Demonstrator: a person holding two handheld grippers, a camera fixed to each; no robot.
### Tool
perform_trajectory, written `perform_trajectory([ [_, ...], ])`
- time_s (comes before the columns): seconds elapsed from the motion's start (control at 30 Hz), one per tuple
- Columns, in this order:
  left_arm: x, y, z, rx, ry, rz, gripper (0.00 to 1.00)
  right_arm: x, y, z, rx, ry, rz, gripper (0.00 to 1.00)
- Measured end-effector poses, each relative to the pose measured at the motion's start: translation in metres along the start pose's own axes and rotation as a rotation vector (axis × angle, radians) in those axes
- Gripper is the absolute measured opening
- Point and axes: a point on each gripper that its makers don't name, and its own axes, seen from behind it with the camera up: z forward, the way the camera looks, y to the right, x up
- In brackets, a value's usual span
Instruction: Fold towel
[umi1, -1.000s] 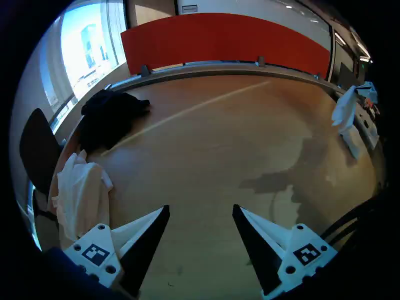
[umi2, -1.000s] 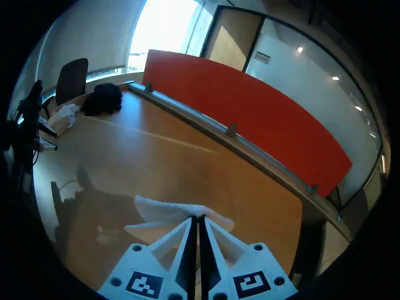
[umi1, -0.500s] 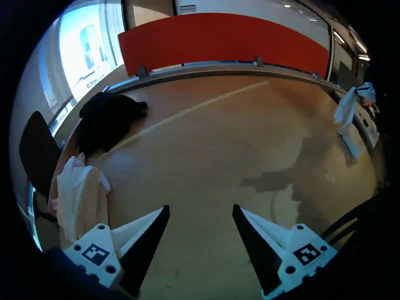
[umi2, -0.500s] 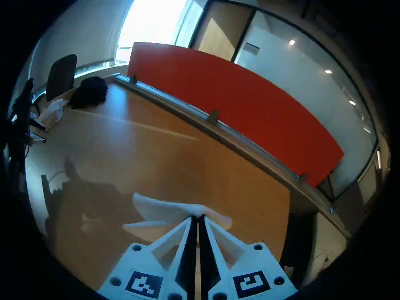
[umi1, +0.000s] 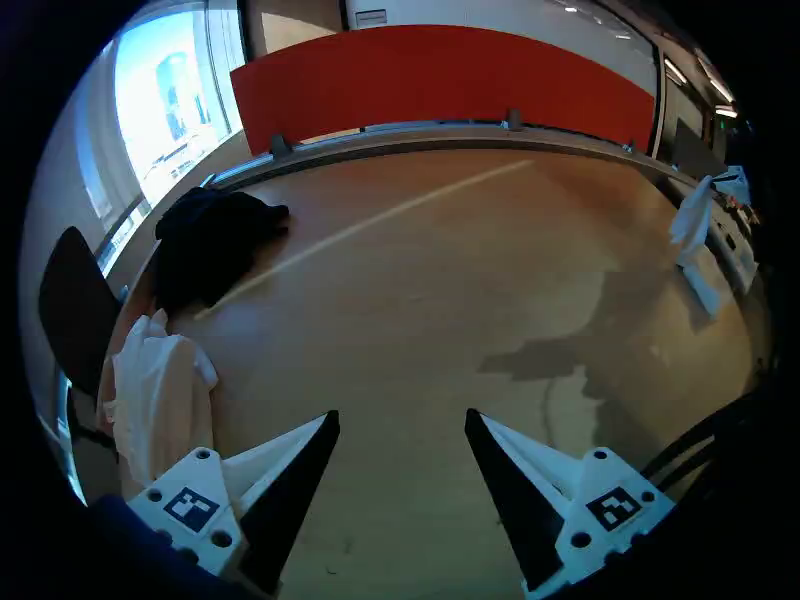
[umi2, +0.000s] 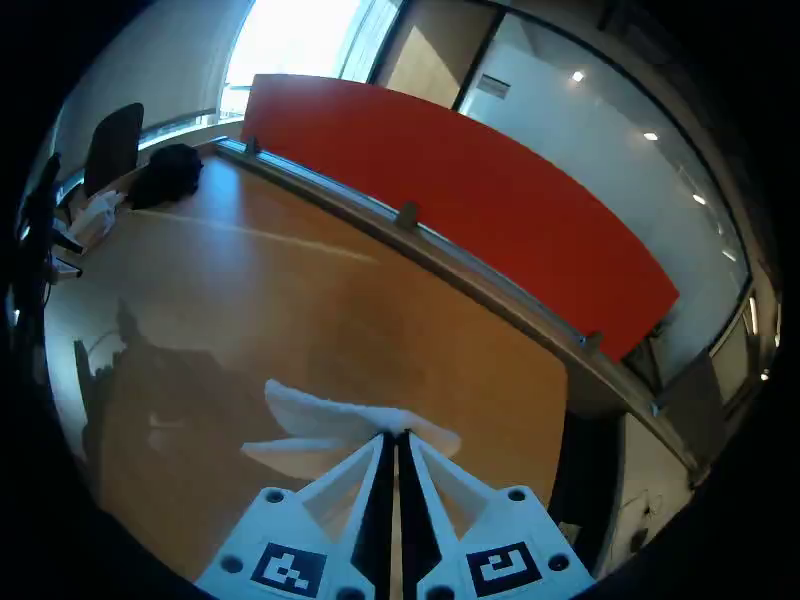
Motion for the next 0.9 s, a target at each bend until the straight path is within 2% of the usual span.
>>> perform_trajectory([
  [0.27, 0.003, 0.001, 0.001, -0.003, 0.002, 0.008, 0.93, -0.03, 0.009, -0.012, -0.028, -0.039, 0.02, 0.05],
  [0.5, 0.005, 0.004, 0.001, -0.01, 0.005, 0.019, 0.93, -0.068, 0.019, -0.027, -0.06, -0.091, 0.055, 0.05],
  [0.9, 0.007, 0.005, 0.0, -0.016, 0.007, 0.034, 0.93, -0.13, 0.011, -0.047, -0.083, -0.17, 0.125, 0.05],
])
